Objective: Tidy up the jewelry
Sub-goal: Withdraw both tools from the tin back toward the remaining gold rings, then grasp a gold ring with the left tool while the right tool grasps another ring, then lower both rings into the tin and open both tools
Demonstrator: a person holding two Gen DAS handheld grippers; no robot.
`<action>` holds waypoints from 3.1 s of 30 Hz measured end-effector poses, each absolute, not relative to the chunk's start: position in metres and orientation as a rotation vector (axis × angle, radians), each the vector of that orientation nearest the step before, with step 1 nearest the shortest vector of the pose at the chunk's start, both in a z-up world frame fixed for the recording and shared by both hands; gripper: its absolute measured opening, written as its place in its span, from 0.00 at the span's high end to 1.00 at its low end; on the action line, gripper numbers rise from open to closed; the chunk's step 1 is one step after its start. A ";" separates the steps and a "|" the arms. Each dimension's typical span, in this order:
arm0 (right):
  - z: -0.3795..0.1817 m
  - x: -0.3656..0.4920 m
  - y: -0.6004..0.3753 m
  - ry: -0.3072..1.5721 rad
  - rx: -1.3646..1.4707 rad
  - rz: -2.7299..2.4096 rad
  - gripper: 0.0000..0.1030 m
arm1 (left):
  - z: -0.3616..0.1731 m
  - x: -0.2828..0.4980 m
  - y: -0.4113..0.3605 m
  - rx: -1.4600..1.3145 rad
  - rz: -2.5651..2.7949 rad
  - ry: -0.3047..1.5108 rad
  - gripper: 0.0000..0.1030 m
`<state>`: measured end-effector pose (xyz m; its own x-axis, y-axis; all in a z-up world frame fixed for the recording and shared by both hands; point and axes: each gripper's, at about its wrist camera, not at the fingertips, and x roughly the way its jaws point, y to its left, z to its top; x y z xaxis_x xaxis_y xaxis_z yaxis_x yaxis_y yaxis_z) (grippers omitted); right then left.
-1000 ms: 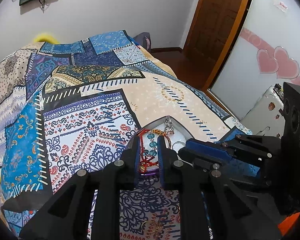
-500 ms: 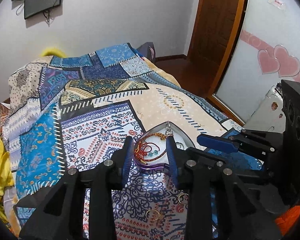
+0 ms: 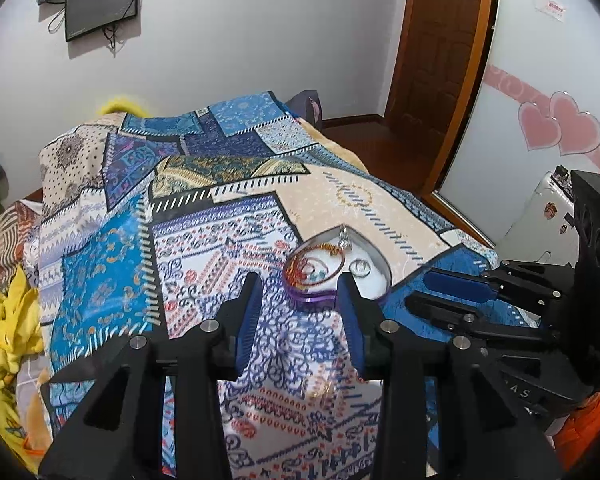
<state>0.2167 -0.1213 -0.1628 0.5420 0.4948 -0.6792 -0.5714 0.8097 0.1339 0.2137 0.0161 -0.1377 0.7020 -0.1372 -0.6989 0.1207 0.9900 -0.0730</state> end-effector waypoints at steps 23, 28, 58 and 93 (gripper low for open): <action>-0.216 0.197 -0.092 0.878 -0.223 0.703 0.78 | -0.203 0.181 0.032 -0.093 -0.165 0.950 0.62; -0.218 0.198 -0.092 0.869 -0.230 0.718 0.83 | -0.210 0.180 0.028 -0.082 -0.160 0.960 0.62; -0.201 0.197 -0.123 0.814 -0.127 0.675 0.84 | -0.228 0.201 0.004 -0.024 -0.207 1.001 0.77; -0.144 0.230 -0.128 0.639 -0.059 0.640 0.84 | -0.140 0.228 0.007 -0.033 -0.180 0.740 0.77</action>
<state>0.2300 -0.1279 -0.1441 0.6180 0.5385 -0.5728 -0.5734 0.8072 0.1401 0.2280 0.0071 -0.1402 0.7235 -0.1743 -0.6679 0.1511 0.9841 -0.0932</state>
